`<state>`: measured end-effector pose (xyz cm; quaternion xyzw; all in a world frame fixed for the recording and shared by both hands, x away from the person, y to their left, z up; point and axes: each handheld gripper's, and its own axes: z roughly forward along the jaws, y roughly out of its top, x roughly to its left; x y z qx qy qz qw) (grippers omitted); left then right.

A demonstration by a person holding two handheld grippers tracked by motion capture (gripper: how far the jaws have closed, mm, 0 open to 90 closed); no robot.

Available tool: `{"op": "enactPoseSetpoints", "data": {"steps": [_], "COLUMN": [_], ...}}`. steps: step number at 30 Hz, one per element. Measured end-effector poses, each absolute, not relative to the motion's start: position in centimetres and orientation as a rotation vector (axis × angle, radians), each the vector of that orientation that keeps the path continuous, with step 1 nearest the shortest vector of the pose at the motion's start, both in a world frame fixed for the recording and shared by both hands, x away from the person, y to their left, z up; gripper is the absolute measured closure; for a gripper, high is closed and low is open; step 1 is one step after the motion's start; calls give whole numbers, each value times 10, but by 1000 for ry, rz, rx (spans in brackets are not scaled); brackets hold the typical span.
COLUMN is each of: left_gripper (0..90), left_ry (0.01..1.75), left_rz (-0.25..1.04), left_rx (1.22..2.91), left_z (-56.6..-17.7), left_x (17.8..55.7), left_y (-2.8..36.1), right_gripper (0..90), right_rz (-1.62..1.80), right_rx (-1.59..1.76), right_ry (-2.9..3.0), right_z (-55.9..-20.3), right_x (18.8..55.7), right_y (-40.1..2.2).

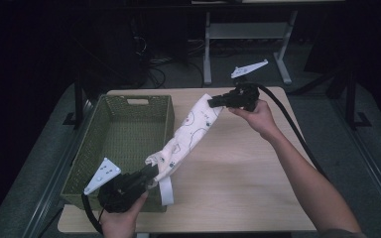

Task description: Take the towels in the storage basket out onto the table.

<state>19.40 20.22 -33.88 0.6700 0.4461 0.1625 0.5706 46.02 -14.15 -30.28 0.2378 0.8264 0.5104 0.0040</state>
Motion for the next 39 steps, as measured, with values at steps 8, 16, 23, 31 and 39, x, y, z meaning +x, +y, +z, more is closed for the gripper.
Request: {"op": "enactPoseSetpoints", "data": {"steps": [8,16,23,31,39], "left_gripper": [832,832,832,832,830], "left_ry": [1089,1130,1151,1188,1211], "left_rz": [404,427,435,436,452], "left_rx": [1578,1565,1552,1518,1496], "left_z": [-341,-343,-346,-352,-356], "left_x": [194,190,187,184,181], "left_y": [223,242,251,262,272], "right_gripper": [823,824,824,823,823], "right_rz": [1607,1618,1618,1602,1588], "right_rx": [706,650,599,552,519], "right_ry": [2634,2669,2691,2725,2764], "right_z": [-309,-308,-305,-305,-306], "right_x": [472,479,486,497,507], "right_y": [-112,-76,-48,-16,16]}}
